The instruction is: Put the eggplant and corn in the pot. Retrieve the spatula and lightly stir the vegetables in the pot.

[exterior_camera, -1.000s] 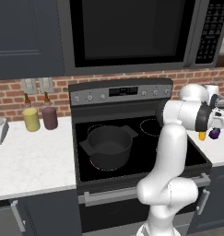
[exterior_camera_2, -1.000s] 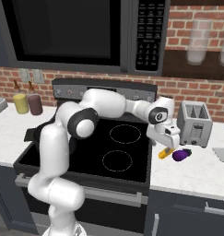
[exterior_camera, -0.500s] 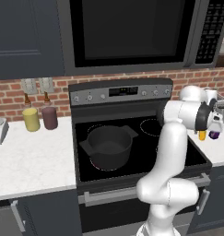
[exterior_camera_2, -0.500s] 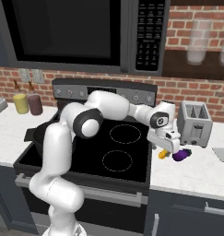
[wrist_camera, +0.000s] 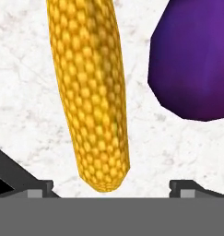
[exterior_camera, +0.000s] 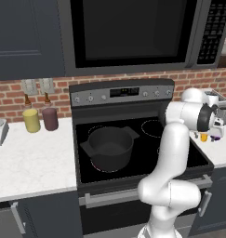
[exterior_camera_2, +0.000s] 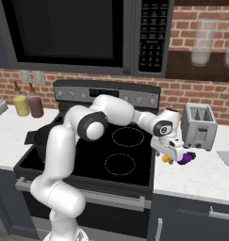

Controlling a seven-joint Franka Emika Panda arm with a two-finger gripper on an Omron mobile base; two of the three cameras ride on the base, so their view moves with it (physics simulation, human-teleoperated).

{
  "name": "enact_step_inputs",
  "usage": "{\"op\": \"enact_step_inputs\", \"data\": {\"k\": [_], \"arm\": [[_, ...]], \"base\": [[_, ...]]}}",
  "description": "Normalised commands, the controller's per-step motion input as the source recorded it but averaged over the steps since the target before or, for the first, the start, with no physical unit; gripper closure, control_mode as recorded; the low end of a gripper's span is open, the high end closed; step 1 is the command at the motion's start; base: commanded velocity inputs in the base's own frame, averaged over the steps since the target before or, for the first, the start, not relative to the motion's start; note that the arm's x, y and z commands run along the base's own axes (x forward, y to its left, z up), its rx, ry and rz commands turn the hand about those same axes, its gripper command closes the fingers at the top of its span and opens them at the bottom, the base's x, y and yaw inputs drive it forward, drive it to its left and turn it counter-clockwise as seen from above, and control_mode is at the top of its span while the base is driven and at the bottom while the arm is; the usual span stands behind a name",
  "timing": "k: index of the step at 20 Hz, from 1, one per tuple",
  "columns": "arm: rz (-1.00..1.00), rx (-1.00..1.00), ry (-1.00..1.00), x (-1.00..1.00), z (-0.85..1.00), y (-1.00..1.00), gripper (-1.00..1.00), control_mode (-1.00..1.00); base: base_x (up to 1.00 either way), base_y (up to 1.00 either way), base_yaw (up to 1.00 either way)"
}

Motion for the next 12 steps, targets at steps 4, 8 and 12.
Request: {"op": "enact_step_inputs", "data": {"k": [4,8,12], "arm": [[0.00,0.00,-0.04,0.08,-0.15,-0.07,-1.00,-1.00],[0.00,0.00,-0.03,0.13,-0.11,-0.11,-1.00,-1.00],[0.00,0.00,-0.03,0.20,-0.08,-0.09,-1.00,-1.00]], "base": [[0.00,0.00,0.00],[0.00,0.00,0.00],[0.00,0.00,0.00]]}}
